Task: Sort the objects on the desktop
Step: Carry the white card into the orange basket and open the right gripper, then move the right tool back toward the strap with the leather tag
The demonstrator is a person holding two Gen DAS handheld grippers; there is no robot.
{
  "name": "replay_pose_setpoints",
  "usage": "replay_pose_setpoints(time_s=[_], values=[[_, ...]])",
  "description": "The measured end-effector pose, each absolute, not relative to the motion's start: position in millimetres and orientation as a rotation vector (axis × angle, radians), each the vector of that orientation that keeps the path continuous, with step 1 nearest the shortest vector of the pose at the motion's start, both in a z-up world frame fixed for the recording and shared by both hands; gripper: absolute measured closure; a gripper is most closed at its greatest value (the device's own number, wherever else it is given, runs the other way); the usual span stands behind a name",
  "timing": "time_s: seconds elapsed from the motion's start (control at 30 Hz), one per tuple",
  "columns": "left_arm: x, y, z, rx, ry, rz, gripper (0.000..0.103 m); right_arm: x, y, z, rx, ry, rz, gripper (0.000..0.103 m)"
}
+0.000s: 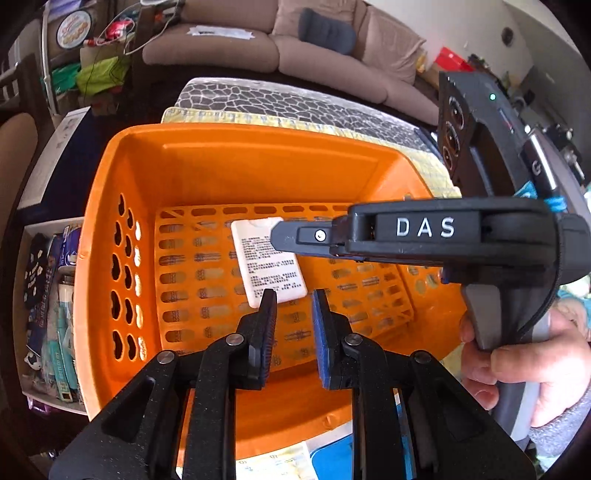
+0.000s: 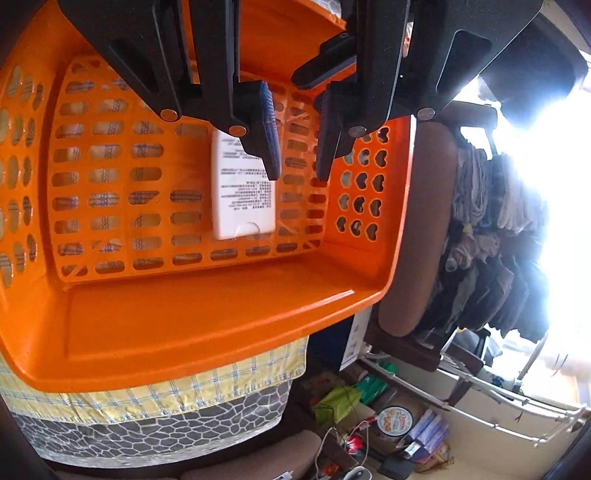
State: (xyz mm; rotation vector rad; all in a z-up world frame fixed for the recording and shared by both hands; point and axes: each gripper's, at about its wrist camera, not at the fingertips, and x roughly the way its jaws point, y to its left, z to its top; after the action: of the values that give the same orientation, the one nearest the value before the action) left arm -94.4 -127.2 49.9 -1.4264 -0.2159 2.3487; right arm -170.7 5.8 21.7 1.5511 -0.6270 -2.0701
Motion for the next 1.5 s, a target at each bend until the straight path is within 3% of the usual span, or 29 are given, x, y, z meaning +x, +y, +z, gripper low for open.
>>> replay_pose_setpoints(time_s=[0.33,0.5,0.73,1.03,1.13,1.5], values=[[-101.1,-139.9,56.2,-1.421,-0.219,2.405,0.079,-174.8,25.6,29.8,1.565,-0.481,-2.192,0.079],[-100.8,-119.7,66.2,-1.409,-0.199,2.404,0.068,-164.8,40.1,50.2,1.532,-0.393,-2.244,0.066],[-90.0,-71.6,87.4,-1.353,-0.163,2.385,0.032,-143.7,83.1,83.4,1.483,-0.317,-2.328,0.048],[-80.3,7.3,94.7,-1.325,-0.133,2.292,0.0,-112.1,183.8,102.9,1.48,-0.374,-2.452,0.024],[-78.5,34.0,94.9,-1.326,-0.123,2.262,0.0,-101.1,218.5,103.5,1.488,-0.398,-2.492,0.02],[-67.4,138.8,73.5,-1.361,0.049,2.167,0.0,-66.7,337.9,78.4,1.565,-0.514,-2.596,0.019]])
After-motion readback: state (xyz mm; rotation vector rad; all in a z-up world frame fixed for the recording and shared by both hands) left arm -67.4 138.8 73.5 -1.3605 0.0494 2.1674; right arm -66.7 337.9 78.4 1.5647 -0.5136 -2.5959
